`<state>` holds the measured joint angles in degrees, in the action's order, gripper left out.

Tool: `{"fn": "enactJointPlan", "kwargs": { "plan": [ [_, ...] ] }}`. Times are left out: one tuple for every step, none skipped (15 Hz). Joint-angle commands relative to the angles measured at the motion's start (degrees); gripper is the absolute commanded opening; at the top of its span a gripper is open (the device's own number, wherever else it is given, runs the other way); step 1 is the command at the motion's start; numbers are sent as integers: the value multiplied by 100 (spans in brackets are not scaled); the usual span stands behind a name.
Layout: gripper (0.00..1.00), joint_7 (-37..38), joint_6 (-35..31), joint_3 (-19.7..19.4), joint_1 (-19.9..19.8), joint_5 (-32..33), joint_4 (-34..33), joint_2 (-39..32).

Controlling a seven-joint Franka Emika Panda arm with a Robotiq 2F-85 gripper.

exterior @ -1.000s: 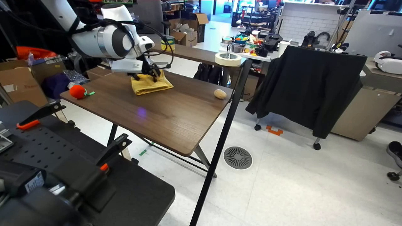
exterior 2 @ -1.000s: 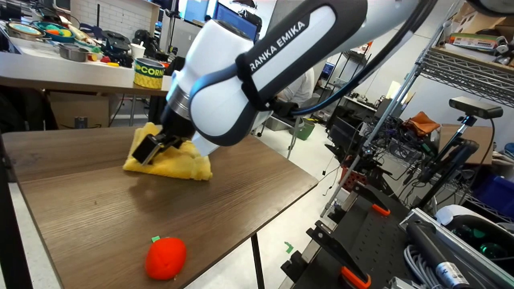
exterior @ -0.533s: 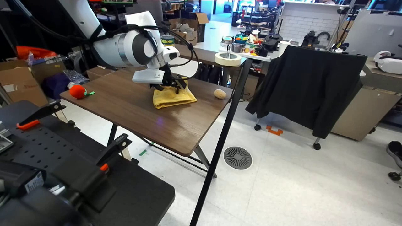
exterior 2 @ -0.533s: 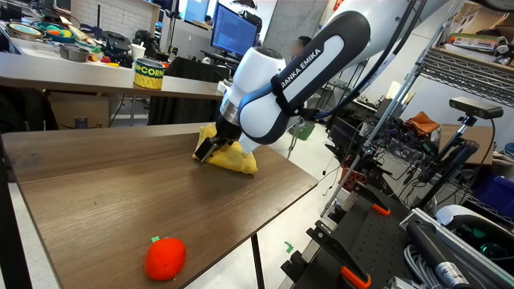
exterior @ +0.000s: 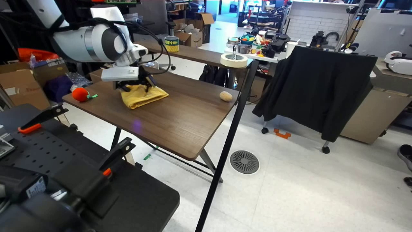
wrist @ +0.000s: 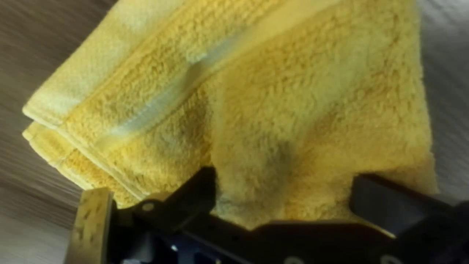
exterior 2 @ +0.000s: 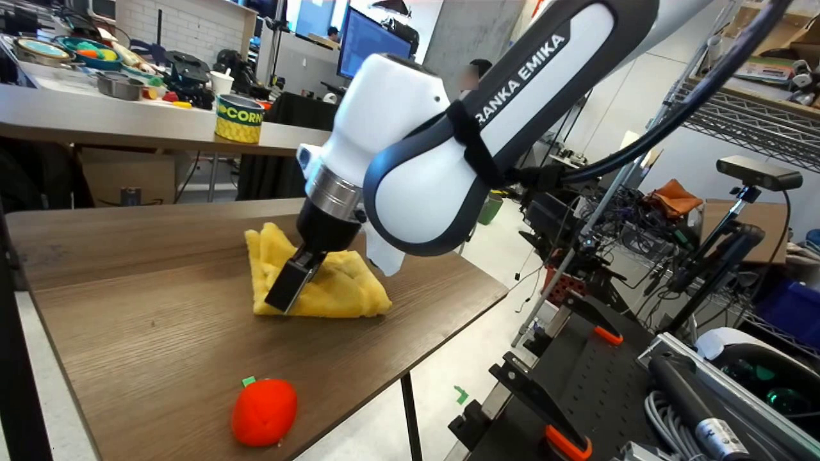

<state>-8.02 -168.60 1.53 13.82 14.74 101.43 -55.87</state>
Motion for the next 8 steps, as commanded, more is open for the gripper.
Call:
{"fn": "enactJointPlan", "kwargs": {
  "plan": [
    [100, -600, 322, 535, -90, 183, 332, 207],
    [100, -628, 432, 586, -88, 140, 287, 159],
    [100, -626, 647, 622, -142, 54, 271, 166],
    [100, -537, 759, 558, -138, 3, 255, 160],
    [100, -430, 874, 478, -206, -78, 244, 153],
    [100, -300, 970, 367, -258, -149, 255, 159],
    [100, -163, 1059, 251, -328, -231, 290, 167],
    [100, -7, 940, 40, -347, -236, 291, 124]
  ]
}}
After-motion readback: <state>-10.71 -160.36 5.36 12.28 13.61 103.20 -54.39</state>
